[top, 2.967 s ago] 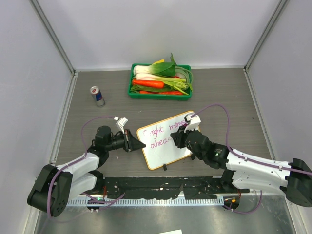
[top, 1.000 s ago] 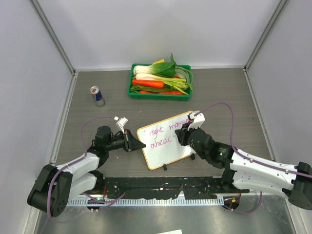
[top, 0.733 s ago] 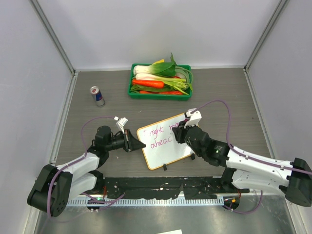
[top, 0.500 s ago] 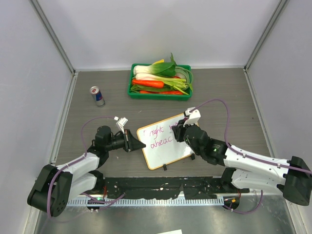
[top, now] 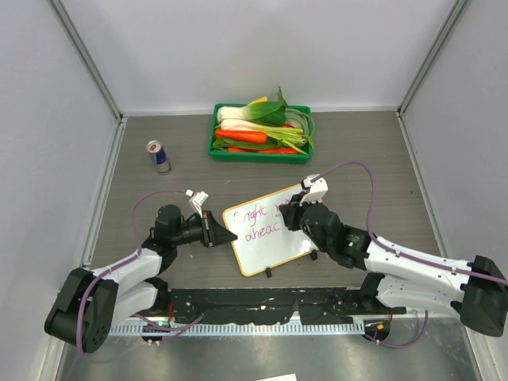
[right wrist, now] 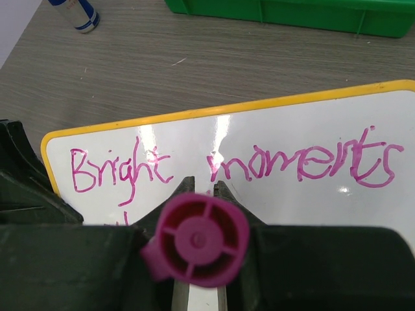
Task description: Write a sentence on the whiteboard
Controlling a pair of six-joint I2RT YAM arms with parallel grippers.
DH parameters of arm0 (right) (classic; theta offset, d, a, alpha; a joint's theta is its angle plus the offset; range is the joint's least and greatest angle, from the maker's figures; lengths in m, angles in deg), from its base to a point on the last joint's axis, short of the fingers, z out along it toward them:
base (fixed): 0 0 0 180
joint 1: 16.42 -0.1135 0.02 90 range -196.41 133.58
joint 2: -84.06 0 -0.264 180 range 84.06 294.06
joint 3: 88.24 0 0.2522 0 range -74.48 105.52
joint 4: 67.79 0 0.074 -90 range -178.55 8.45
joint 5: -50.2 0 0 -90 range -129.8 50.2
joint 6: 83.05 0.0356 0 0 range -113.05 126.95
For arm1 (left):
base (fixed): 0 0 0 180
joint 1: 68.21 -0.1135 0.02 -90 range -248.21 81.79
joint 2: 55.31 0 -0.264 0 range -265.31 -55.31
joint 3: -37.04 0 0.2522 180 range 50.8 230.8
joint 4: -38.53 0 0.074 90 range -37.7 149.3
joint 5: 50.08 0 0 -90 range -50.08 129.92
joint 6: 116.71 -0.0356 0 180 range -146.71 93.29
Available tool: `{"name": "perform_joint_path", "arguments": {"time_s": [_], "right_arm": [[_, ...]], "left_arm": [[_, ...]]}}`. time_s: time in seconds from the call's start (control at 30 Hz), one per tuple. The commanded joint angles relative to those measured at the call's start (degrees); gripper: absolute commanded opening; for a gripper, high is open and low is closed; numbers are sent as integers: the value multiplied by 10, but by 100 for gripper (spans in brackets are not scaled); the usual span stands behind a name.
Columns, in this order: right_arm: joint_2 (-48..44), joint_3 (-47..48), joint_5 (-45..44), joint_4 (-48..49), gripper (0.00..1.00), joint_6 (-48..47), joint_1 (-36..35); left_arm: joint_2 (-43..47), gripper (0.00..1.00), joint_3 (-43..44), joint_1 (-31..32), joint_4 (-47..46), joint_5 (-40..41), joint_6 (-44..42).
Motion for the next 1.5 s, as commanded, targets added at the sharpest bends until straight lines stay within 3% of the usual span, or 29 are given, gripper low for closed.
{"name": "perform_joint_path", "arguments": {"time_s": [0.0, 1.47], "right_arm": [[-13, -18, 9, -3, 1, 13, 2], [-63, -70, 24, -62, 2, 48, 2]], "left_arm": [[2, 0, 2, 1, -1, 8, -20], [1, 0, 3, 1, -3, 8, -20]]}}
